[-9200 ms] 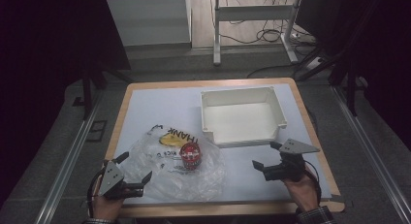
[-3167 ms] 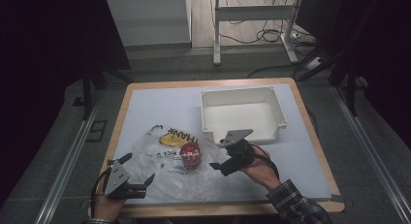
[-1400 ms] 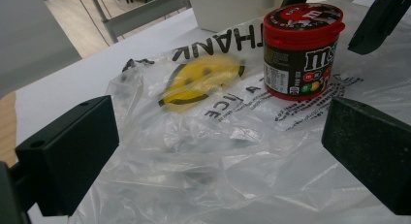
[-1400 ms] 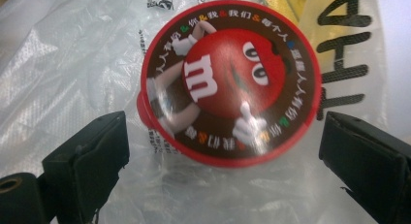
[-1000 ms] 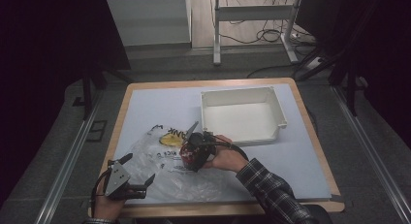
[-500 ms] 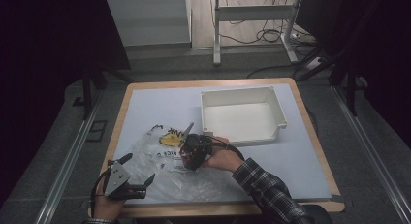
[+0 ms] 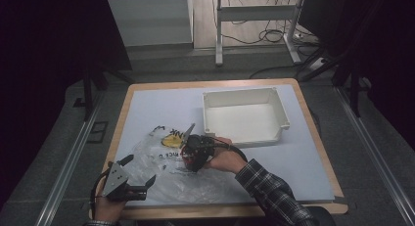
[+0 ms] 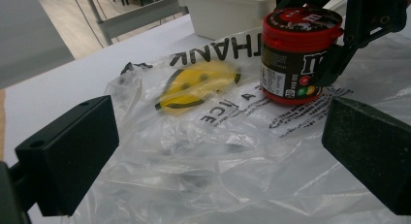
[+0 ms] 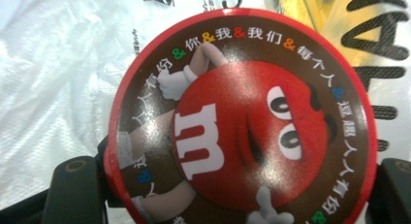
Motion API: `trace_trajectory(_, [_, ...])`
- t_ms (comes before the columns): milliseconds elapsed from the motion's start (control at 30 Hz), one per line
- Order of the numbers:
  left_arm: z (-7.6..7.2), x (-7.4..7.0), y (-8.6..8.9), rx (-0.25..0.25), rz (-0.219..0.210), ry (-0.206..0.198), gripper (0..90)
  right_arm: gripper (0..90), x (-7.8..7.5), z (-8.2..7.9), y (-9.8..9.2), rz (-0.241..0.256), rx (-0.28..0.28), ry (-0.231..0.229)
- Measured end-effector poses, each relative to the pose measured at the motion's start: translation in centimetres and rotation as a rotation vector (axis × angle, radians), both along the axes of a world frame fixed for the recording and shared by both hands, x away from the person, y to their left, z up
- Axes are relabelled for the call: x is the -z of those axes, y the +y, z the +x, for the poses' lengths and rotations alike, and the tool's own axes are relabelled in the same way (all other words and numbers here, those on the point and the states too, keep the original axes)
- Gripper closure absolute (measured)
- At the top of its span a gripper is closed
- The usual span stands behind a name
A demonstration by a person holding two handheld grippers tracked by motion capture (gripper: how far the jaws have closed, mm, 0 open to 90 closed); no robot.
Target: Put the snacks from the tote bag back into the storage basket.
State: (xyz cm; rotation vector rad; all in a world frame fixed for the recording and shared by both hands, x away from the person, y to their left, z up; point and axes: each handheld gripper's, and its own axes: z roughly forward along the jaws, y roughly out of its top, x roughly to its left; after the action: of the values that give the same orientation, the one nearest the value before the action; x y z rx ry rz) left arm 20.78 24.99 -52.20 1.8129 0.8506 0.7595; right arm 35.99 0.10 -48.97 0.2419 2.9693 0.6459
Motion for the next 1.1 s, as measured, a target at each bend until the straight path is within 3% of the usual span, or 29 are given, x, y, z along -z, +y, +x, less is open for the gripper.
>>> trace_trajectory(100, [0.0,0.0,0.0,0.000,-0.001,0.002,0.0,25.5,-0.5,-0.1,0.0,0.010,-0.009,0.006])
trace_trajectory(233, [0.0,0.1,-0.1,-0.004,0.028,0.005,0.0,25.5,-1.2,-0.4,-0.1,0.009,-0.011,0.000])
trace_trajectory(1100, [0.0,0.1,-0.2,-0.012,0.036,0.000,0.0,25.5,-2.9,-0.6,-3.5,0.038,0.012,0.022])
